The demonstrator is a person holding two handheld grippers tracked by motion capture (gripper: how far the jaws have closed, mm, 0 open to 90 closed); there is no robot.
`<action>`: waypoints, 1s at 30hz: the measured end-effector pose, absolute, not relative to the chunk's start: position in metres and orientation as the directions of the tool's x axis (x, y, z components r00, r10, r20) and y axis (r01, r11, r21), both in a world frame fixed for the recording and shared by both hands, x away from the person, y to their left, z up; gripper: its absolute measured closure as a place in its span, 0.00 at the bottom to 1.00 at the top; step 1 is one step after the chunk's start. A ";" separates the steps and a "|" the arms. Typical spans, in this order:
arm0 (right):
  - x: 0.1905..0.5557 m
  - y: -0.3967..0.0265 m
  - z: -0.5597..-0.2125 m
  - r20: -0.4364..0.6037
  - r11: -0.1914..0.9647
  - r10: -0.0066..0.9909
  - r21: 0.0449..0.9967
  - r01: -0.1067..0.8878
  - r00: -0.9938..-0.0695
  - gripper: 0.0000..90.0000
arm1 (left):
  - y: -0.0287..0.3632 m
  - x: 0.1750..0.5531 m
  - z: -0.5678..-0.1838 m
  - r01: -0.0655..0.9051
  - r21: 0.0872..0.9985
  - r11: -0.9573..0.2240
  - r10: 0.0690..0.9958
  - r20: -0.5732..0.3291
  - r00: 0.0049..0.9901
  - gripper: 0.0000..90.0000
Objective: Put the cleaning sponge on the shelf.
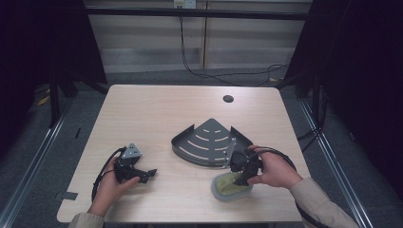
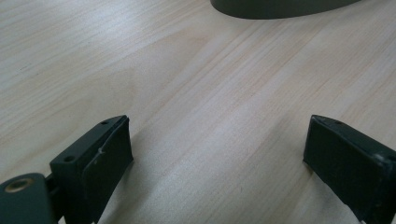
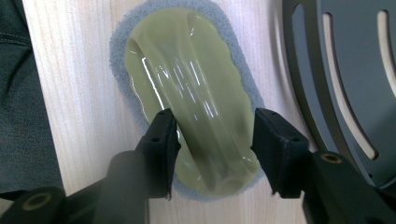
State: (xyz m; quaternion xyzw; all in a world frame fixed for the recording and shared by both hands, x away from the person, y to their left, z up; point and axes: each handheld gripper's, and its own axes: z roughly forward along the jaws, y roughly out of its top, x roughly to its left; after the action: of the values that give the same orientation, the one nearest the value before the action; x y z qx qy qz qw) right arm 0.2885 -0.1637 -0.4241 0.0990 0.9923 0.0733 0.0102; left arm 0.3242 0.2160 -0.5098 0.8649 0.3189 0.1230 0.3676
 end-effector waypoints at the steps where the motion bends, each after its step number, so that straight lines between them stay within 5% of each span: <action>1: 0.289 -0.162 -0.425 -0.008 0.970 0.194 0.149 0.190 -0.981 0.57 | 0.216 0.324 -0.510 0.461 0.714 -0.526 0.642 -0.022 0.766 0.08; 8: 0.288 -0.159 -0.431 0.007 0.978 0.172 0.122 0.172 -0.985 0.78 | 0.216 0.324 -0.510 0.461 0.714 -0.526 0.642 -0.022 0.766 0.08; 30: 0.294 -0.174 -0.396 0.035 0.960 0.257 0.105 0.259 -0.966 0.78 | 0.216 0.324 -0.510 0.460 0.715 -0.526 0.642 -0.021 0.767 0.08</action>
State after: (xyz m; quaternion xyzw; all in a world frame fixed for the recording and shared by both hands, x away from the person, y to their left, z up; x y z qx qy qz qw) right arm 0.2943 -0.1743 -0.3957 0.1303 0.9899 0.0543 -0.0104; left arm 0.3243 0.2160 -0.5098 0.8648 0.3185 0.1235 0.3680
